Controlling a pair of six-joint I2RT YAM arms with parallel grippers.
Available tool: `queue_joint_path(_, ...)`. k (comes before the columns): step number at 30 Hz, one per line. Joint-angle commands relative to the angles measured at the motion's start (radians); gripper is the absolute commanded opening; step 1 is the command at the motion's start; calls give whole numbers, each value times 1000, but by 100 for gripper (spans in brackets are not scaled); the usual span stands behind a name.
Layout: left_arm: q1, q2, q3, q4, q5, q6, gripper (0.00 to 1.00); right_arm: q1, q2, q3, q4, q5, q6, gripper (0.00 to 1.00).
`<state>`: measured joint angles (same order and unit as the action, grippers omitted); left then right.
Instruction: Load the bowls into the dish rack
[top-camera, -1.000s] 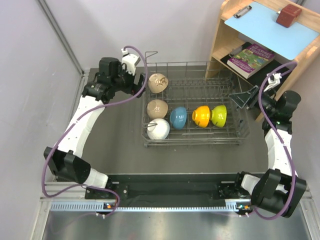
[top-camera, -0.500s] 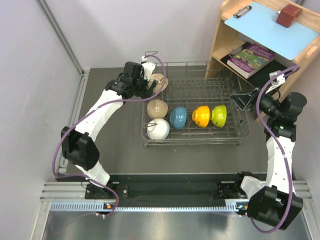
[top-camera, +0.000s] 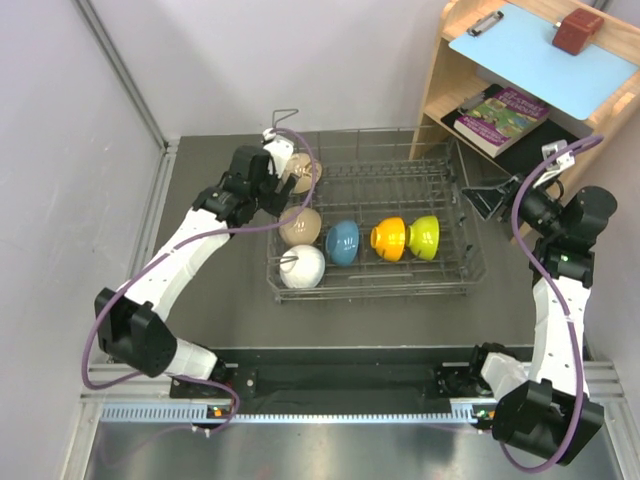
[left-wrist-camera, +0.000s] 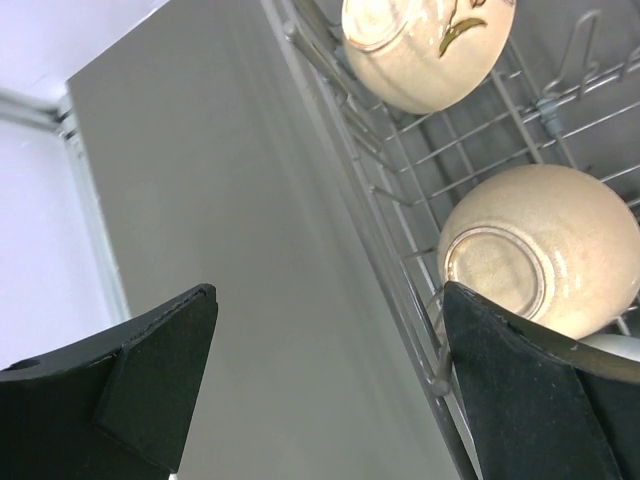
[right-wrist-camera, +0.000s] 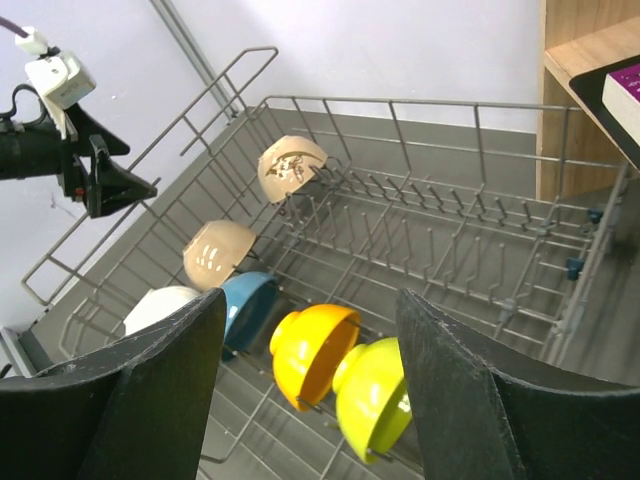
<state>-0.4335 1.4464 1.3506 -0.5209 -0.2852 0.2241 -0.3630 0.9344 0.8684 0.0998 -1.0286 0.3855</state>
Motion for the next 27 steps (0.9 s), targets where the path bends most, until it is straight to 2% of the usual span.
queue_joint_path(1, 29, -66, -83, -36, -138, 72, 98, -1, -45, 38, 31, -5, -16, 68)
queue_joint_path(8, 81, -89, -136, -14, -158, 96, 98, -10, -65, 38, 17, -16, -25, 68)
queue_joint_path(17, 274, -78, -133, 1, -80, 138, 98, -19, -78, 52, -5, -19, -34, 68)
queue_joint_path(27, 283, -164, -189, -48, -29, 100, 96, -22, -78, 52, -5, -14, -39, 69)
